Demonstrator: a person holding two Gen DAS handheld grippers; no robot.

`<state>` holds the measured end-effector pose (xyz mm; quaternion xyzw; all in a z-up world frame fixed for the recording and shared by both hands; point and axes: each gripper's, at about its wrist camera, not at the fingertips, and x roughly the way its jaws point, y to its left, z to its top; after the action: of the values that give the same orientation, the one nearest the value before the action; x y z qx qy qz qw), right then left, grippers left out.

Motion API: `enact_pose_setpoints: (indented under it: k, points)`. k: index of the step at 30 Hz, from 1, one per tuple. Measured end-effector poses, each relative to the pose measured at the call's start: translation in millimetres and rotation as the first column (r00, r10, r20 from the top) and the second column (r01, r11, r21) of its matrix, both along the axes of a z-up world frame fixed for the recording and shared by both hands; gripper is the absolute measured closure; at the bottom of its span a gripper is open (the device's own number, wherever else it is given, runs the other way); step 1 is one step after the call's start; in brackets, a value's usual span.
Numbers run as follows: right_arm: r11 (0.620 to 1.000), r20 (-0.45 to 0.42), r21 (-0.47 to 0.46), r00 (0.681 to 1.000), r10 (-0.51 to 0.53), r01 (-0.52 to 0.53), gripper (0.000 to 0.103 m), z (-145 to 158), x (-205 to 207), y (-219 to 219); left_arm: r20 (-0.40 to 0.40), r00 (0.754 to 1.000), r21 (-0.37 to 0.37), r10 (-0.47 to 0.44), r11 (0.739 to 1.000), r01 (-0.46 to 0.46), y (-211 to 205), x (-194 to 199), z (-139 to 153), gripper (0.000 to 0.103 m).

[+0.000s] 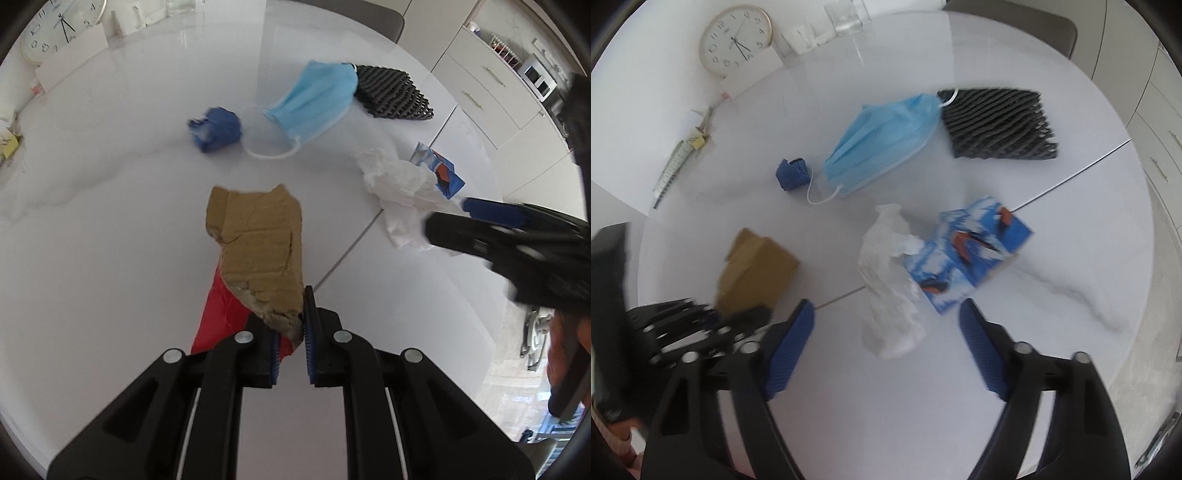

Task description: Collect trash

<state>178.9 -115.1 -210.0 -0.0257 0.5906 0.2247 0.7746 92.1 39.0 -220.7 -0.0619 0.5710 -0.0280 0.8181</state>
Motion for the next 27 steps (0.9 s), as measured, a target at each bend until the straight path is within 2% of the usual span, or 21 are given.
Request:
enact_pose_setpoints:
  k: [2, 3, 5, 8, 12, 18, 23, 27]
  points:
    - [1.0, -0.025, -0.014, 1.0, -0.008, 0.007, 0.053, -9, 2, 7, -0.004, 1.0, 0.007, 0.002, 1.0, -0.002, 5, -2, 0, 0.092]
    - [1.0, -0.035, -0.022, 0.999, -0.012, 0.011, 0.058, -14, 3, 10, -0.009, 1.0, -0.001, 0.004, 1.0, -0.004, 11, -3, 0, 0.092]
    - [0.999, -0.039, -0.036, 0.999, -0.021, 0.019, 0.078, -19, 4, 15, -0.016, 1.0, -0.019, 0.007, 1.0, -0.008, 16, -3, -1, 0.093]
    - [0.999, -0.044, -0.019, 0.999, -0.032, 0.031, 0.092, -20, 3, 20, -0.019, 1.0, -0.021, 0.004, 1.0, -0.005, 19, -1, -2, 0.092]
    - [1.0, -0.041, 0.007, 0.999, -0.028, 0.029, 0.092, -15, -1, 24, -0.015, 1.0, -0.007, -0.008, 1.0, 0.008, 24, -4, 1, 0.093]
    - [0.999, -0.024, 0.027, 1.0, -0.019, 0.02, 0.092, -2, -17, 24, -0.007, 0.999, 0.009, -0.039, 0.999, 0.039, 9, -4, 7, 0.093]
    - [0.999, 0.006, 0.035, 0.999, -0.034, 0.034, 0.092, 18, -43, -8, 0.006, 0.996, 0.02, -0.093, 0.995, 0.093, -26, -13, 20, 0.093]
    - [0.994, 0.018, 0.04, 0.995, -0.098, 0.098, 0.092, 30, -74, -52, 0.034, 0.986, 0.031, -0.161, 0.987, 0.16, -64, -25, 32, 0.093]
